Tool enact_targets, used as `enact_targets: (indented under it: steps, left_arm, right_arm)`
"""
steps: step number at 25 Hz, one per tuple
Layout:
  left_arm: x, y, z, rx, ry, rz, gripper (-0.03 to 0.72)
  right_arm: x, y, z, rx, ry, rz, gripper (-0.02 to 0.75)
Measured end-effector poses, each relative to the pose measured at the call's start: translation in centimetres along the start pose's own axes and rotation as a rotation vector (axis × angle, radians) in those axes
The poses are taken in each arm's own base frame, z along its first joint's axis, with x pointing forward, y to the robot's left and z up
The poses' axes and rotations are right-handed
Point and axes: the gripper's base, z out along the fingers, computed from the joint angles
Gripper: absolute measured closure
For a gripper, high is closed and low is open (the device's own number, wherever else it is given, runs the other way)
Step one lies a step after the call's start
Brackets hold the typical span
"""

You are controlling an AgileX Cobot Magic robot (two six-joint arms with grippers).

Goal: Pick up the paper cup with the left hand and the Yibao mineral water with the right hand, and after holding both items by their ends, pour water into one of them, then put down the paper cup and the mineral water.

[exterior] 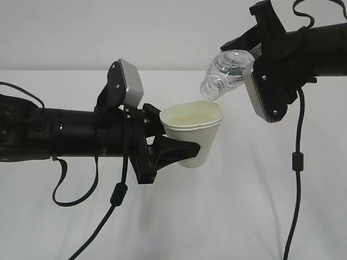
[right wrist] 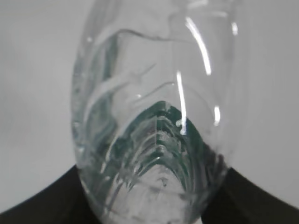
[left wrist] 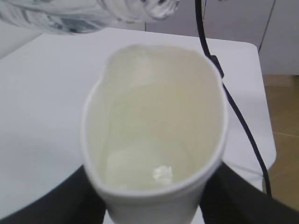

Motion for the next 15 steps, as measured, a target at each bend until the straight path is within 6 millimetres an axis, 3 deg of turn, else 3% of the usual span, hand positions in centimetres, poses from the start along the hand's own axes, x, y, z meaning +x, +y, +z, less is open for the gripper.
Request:
enact_targets:
  steps: [15]
  left_arm:
    - [-0.18, 0.79, -0.04, -0.087, -0.020, -0.004, 0.294]
  right_arm:
    - [-0.68, -0.36, -0.03, 0.029, -0.080, 0.277, 0.318]
